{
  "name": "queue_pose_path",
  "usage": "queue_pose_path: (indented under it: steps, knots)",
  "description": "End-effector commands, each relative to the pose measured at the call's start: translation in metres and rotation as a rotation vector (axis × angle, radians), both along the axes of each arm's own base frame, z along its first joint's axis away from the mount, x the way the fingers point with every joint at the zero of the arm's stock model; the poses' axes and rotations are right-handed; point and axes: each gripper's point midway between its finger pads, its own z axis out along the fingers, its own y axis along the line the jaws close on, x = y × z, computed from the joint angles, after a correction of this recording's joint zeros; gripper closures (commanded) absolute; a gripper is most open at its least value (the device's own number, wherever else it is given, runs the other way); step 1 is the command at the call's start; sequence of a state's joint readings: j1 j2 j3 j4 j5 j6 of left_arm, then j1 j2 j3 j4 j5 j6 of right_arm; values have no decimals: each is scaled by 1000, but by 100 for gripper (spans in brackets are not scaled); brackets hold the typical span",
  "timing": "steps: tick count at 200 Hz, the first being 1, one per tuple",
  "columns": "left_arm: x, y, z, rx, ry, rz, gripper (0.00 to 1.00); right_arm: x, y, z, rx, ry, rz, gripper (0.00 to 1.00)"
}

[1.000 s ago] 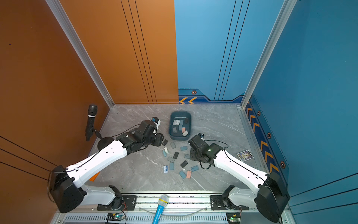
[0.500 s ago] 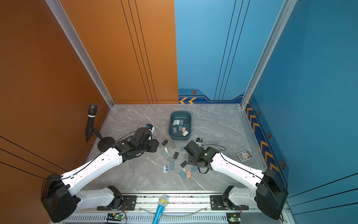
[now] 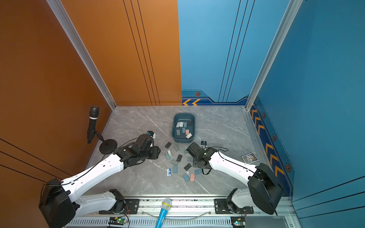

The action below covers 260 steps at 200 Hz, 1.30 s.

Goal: Put the eraser in the storage box
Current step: Pick up the eraser from the center of the board.

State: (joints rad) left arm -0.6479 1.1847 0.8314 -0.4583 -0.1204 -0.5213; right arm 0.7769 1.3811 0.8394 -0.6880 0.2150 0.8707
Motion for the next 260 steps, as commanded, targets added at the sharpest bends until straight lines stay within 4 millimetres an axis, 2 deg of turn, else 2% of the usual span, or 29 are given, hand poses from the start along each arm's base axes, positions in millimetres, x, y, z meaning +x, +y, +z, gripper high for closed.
queue_pose_path:
  steps: [1,15,32,35,44,80,129,214,260]
  knots:
    - [-1,3,3,-18,-9,12,51,14,-14,3,-61,-28,-14,38]
    - [-1,4,1,-10,-6,12,51,17,-21,-2,-80,-13,-28,38]
    - [0,4,1,-8,-5,15,51,19,-20,-7,-88,-3,-13,38]
    - [0,5,1,-6,-4,16,51,23,-26,-8,-90,0,-36,38]
    - [0,5,1,-5,-5,17,51,25,-28,-10,-98,5,-39,38]
    - [-1,8,-1,3,1,20,51,26,-36,-24,-120,46,-47,38]
    - [-1,10,0,2,2,26,51,29,-24,-36,-82,66,-35,39]
    - [-2,13,-1,3,9,36,51,20,-27,-58,-59,107,-64,49]
    - [-1,18,-6,9,21,47,52,9,-25,-72,-23,141,-84,63]
